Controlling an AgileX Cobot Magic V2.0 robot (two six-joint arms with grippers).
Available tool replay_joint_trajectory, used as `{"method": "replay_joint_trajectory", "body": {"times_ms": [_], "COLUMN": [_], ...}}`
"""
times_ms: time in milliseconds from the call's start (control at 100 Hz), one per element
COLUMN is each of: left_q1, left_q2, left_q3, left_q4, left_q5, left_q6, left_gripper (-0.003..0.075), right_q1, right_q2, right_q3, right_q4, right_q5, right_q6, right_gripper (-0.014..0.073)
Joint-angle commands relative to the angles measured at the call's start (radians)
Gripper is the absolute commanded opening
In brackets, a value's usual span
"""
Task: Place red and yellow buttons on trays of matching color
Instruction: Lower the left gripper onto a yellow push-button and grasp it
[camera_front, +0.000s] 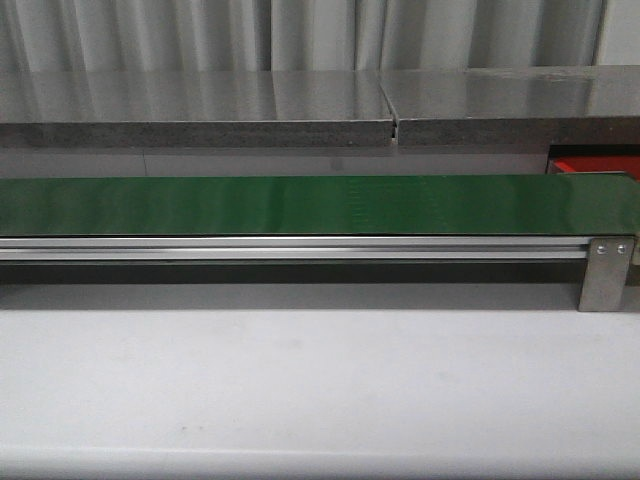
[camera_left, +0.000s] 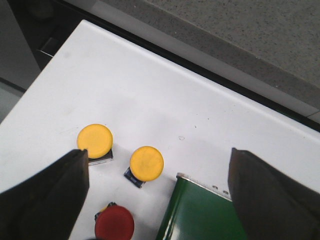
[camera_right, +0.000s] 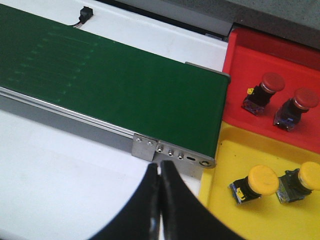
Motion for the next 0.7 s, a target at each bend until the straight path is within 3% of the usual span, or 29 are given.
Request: {"method": "replay_joint_trajectory", "body": {"times_ms": [0,690], "left_q1": [0.020,0.071], "left_q2": [0.024,0.267], "left_q3": [-0.136,-0.170], "left_q4": [-0.025,-0.024], "left_q5": [0.005,-0.103], "left_q6": [-0.050,-0.041], "left_gripper": [0.0545,0.0545], "right_q1": [0.002,0.002], "right_q2": [-0.006,-0.006], "right_q3": [-0.026,-0.026], "right_q4": [0.020,0.020], "right_q5": [-0.061,-0.061], "right_q6": [-0.012,-0.012], "right_gripper": [-0.0118,-0.0118]}}
